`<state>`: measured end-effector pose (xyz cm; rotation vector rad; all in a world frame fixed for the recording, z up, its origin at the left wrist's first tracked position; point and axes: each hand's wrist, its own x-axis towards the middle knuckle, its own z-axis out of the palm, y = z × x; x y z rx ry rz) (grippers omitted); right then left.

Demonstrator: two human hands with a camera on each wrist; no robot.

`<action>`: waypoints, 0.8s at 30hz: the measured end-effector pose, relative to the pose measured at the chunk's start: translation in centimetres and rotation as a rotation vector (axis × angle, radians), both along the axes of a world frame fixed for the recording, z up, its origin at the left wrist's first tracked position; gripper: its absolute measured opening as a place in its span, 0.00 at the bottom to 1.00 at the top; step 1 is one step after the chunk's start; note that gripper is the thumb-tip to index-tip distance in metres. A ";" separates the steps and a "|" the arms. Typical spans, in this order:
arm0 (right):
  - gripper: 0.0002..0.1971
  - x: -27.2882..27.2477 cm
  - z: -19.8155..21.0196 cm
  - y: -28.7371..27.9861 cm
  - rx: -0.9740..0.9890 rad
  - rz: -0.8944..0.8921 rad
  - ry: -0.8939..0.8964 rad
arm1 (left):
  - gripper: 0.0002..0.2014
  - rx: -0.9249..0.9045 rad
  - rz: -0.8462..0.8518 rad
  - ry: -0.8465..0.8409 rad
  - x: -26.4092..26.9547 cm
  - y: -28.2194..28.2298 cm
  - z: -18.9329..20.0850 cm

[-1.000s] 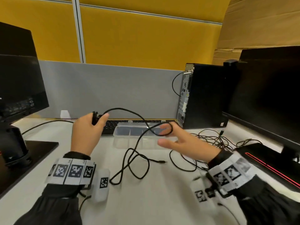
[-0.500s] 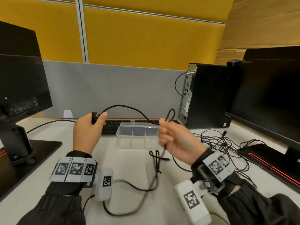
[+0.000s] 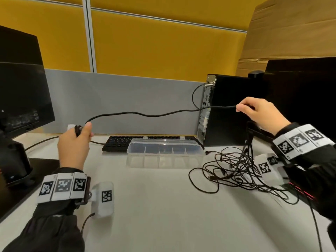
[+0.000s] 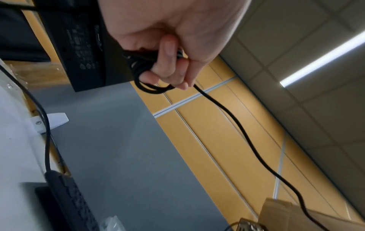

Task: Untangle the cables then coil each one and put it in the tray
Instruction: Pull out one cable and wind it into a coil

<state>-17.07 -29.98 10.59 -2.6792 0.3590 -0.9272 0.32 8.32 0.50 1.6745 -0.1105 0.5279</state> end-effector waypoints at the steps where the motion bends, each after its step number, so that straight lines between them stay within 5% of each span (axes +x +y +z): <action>1: 0.10 0.4 -0.1 -0.5 -0.033 -0.034 0.040 | 0.17 0.007 -0.018 0.004 -0.1 -0.3 0.0; 5: 0.20 0.3 1.0 -0.3 0.125 -0.025 0.003 | 0.17 -0.008 -0.066 0.026 -0.1 -0.8 -0.2; 9: 0.18 -0.8 1.2 5.8 0.267 0.241 -0.109 | 0.18 0.060 -0.110 -0.006 -0.6 -2.0 -0.3; 15: 0.36 2.3 -6.9 14.9 0.265 0.527 0.250 | 0.18 0.058 -0.332 0.002 -2.4 -5.0 -0.8; 17: 0.34 4.1 -9.8 16.0 0.297 0.509 0.296 | 0.18 0.003 -0.468 0.072 -3.0 -5.8 -0.8; 20: 0.13 5.6 -11.5 16.0 0.515 0.502 0.083 | 0.16 -0.108 -0.692 0.149 -4.2 -6.2 -0.2; 24: 0.14 5.7 -11.1 12.8 0.590 0.400 -0.247 | 0.16 0.068 -1.044 0.261 -5.1 -5.3 0.3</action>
